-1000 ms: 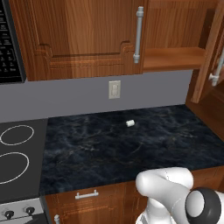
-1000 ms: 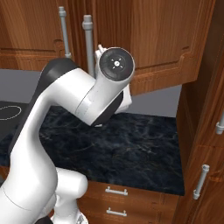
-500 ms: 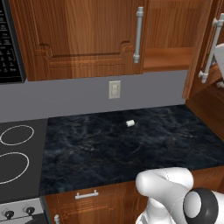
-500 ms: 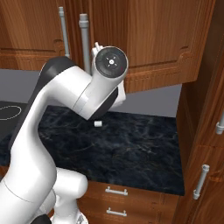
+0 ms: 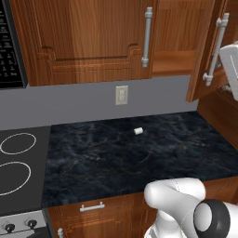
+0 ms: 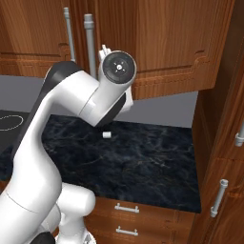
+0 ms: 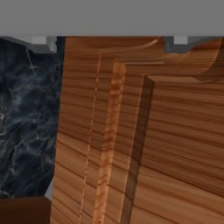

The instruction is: Close all open cabinet doors.

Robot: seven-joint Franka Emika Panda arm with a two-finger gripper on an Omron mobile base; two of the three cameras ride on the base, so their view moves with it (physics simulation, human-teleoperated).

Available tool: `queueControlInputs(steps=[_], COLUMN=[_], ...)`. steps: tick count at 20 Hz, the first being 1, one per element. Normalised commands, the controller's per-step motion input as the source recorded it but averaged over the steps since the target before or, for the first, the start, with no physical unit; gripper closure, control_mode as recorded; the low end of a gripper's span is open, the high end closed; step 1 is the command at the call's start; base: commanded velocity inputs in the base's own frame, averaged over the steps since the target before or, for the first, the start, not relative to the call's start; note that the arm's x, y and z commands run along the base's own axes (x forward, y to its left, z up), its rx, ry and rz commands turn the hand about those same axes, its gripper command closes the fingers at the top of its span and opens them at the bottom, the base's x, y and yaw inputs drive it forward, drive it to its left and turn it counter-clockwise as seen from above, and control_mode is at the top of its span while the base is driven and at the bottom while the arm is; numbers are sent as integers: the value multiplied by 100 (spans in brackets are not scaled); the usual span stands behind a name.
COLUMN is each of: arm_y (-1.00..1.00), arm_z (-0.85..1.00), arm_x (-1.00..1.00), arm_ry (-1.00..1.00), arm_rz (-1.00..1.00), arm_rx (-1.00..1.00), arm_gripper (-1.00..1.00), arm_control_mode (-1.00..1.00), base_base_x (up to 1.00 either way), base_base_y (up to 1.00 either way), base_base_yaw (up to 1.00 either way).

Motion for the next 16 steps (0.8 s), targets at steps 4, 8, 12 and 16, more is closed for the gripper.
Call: queueControlInputs(steps=[4,8,12,16], arm_y=[21,18,18,17], arm_z=[-21,-23,-25,-20], arm_x=[46,45,50,42], arm_ry=[0,0,0,0], arm_rz=[0,0,0,0], arm_rx=[0,0,0,0], arm_gripper=[-100,-100,-100,-100], arm_control_mode=[-100,-100,-100,-100], base_base_x=[0,0,0,0], base_base_y=[0,0,0,0], base_base_yaw=[0,0,0,0])
